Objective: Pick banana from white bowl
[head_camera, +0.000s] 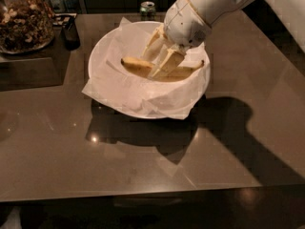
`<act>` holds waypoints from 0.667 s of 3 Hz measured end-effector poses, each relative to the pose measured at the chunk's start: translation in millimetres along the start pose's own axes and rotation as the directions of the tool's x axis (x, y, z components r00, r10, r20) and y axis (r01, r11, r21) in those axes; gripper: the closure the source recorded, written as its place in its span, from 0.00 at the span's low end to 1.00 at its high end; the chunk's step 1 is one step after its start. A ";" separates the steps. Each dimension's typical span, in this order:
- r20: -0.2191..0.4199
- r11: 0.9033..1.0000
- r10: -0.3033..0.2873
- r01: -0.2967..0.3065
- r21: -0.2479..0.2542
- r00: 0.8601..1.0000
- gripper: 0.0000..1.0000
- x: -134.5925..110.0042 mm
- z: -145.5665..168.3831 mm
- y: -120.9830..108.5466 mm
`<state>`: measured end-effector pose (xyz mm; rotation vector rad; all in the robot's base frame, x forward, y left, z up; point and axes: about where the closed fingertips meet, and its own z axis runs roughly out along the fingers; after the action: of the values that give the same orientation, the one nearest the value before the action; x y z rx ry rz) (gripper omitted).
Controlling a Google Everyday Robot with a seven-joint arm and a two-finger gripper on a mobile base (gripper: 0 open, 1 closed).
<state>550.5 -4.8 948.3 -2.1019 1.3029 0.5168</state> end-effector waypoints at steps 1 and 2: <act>-0.023 1.000 0.000 0.001 0.028 1.000 1.00 -21.2 -20.5 11.7; -0.023 0.998 0.026 -0.025 0.058 0.999 1.00 -36.0 -33.6 31.8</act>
Offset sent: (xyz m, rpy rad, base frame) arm -0.0765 -0.0240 0.0487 0.0133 -0.0189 -0.1167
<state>506.5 -14.1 985.9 -2.0526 1.3437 0.4612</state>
